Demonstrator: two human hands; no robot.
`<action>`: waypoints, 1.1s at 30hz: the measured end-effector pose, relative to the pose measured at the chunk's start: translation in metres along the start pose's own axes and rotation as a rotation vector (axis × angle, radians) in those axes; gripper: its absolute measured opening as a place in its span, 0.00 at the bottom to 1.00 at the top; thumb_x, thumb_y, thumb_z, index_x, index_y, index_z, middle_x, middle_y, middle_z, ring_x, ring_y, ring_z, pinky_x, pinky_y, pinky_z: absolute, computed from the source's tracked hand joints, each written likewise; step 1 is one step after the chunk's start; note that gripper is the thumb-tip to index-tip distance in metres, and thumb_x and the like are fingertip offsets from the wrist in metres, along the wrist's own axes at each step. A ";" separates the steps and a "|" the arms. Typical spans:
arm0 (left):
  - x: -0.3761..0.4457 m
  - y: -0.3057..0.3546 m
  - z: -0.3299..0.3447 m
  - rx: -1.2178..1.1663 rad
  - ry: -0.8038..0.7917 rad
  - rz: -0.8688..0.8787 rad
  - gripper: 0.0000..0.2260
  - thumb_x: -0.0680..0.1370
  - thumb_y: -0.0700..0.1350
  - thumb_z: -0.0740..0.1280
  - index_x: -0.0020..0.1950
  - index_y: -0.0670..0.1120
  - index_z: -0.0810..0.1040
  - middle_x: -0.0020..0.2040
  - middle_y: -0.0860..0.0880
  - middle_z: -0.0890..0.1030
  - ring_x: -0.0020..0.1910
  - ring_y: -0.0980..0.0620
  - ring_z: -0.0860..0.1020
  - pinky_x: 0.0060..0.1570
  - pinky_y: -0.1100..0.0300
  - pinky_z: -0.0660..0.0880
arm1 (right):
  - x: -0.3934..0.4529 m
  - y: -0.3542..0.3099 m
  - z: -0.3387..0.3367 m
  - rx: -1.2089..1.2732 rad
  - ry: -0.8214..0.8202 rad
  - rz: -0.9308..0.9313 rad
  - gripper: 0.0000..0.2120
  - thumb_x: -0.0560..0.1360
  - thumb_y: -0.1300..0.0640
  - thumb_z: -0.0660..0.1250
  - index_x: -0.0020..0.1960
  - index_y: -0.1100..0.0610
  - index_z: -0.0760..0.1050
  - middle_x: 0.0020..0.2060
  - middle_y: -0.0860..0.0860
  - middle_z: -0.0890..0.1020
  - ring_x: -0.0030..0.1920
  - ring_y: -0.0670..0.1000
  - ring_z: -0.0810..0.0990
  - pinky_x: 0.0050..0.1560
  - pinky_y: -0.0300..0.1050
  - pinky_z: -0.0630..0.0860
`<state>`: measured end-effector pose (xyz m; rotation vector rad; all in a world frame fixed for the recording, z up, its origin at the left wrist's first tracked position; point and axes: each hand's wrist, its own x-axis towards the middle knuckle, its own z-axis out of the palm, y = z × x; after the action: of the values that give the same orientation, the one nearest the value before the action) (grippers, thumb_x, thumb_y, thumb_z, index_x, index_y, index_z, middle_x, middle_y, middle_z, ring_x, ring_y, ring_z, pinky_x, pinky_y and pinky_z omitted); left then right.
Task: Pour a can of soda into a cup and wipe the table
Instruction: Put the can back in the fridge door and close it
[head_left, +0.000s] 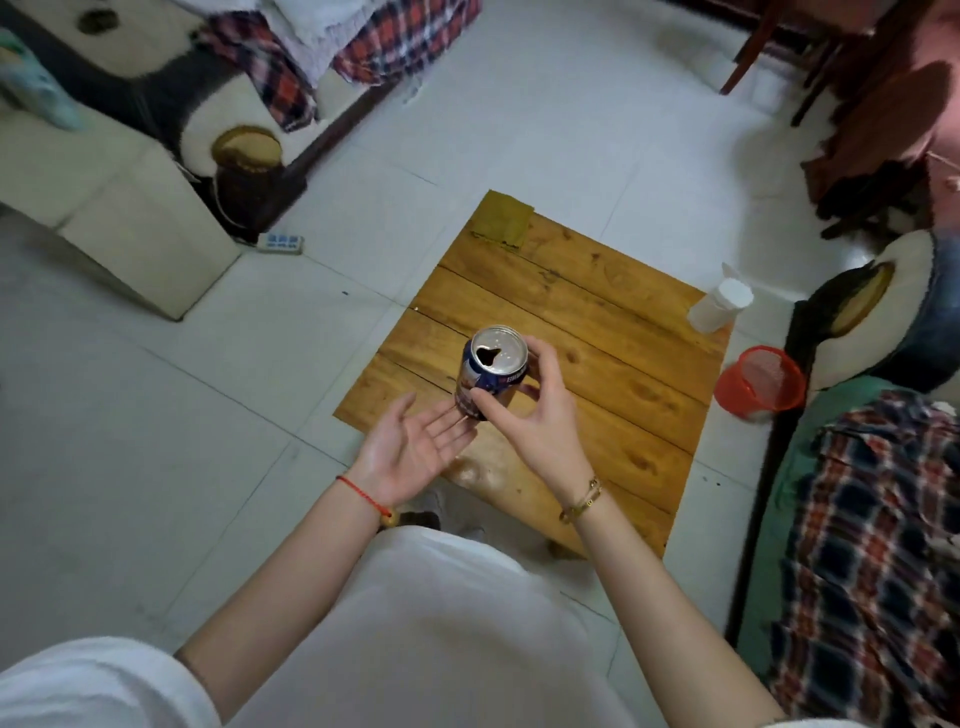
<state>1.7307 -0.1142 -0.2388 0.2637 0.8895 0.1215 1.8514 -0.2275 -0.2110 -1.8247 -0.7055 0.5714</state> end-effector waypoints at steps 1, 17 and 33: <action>-0.006 0.003 -0.007 -0.026 0.008 0.024 0.26 0.84 0.53 0.53 0.70 0.33 0.69 0.62 0.35 0.79 0.63 0.39 0.76 0.61 0.46 0.73 | 0.001 -0.005 0.007 -0.005 -0.031 -0.020 0.31 0.69 0.51 0.78 0.67 0.44 0.65 0.59 0.32 0.73 0.62 0.35 0.74 0.63 0.32 0.72; -0.131 0.079 -0.152 -0.451 0.125 0.364 0.26 0.83 0.54 0.54 0.67 0.32 0.71 0.63 0.35 0.79 0.58 0.38 0.77 0.57 0.46 0.78 | -0.002 -0.105 0.194 -0.033 -0.542 -0.273 0.30 0.70 0.54 0.78 0.67 0.52 0.68 0.60 0.42 0.79 0.60 0.41 0.78 0.60 0.34 0.74; -0.272 0.161 -0.354 -0.651 0.281 0.608 0.26 0.83 0.53 0.55 0.69 0.32 0.70 0.66 0.34 0.76 0.65 0.38 0.75 0.56 0.46 0.74 | -0.069 -0.192 0.457 0.015 -0.898 -0.344 0.30 0.69 0.53 0.79 0.66 0.50 0.69 0.58 0.42 0.79 0.56 0.42 0.80 0.55 0.32 0.76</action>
<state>1.2855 0.0448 -0.2029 -0.1067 0.9749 1.0135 1.4559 0.0783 -0.1805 -1.3266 -1.5614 1.1643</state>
